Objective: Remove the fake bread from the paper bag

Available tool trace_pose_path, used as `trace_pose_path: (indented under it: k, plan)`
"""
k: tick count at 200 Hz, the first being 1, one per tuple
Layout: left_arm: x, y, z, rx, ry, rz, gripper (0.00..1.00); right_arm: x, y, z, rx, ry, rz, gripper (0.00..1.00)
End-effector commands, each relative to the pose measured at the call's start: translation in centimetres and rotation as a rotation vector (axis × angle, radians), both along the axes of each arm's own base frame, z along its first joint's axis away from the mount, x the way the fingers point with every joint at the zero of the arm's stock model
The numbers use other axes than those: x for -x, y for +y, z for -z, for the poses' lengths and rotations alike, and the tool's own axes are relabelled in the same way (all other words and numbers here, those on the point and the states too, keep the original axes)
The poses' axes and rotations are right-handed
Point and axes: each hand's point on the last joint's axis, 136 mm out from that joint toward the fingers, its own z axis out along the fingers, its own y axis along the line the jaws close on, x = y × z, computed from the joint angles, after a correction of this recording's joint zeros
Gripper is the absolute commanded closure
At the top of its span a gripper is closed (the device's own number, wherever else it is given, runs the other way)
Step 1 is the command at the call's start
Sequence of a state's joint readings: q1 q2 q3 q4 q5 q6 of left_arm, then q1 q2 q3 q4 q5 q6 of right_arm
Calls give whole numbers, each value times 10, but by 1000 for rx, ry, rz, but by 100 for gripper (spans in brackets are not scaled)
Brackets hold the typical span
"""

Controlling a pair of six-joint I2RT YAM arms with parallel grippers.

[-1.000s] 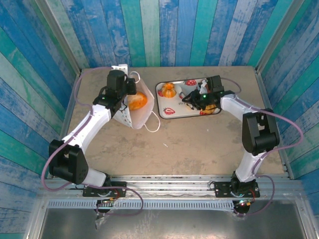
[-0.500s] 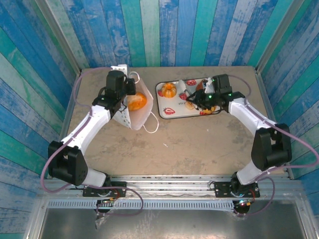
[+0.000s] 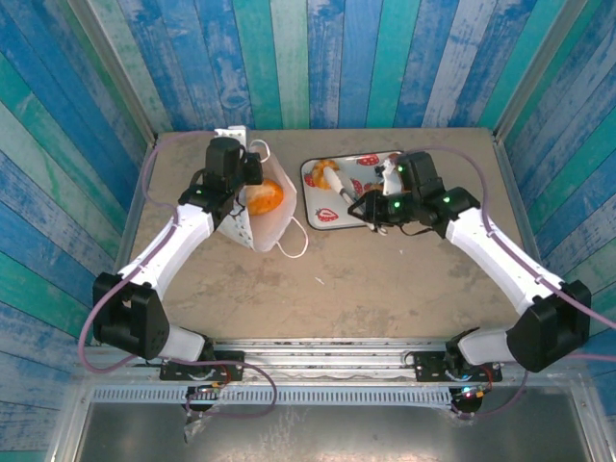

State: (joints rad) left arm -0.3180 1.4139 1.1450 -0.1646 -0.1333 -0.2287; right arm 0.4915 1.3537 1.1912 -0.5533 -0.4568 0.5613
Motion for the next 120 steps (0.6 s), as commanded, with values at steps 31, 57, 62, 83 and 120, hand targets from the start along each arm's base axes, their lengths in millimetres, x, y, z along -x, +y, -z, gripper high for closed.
trace_pose_path:
  k: [31, 57, 62, 83, 120]
  plan:
    - [1, 4, -28, 30, -81, -21, 100, 34, 37, -33, 5, -86, -112, 56]
    - [-2, 2, -22, 38, -70, -21, 100, 39, 57, -32, 7, -84, -161, 55]
    - [-3, 2, -21, 40, -68, -20, 100, 39, 61, -32, 8, -83, -172, 55]
    - [-5, 0, -16, 43, -58, -16, 100, 41, 81, -30, 11, -81, -220, 54]
    - [-6, -4, -13, 58, -52, -1, 100, 36, 104, -16, 34, -50, -257, 54]
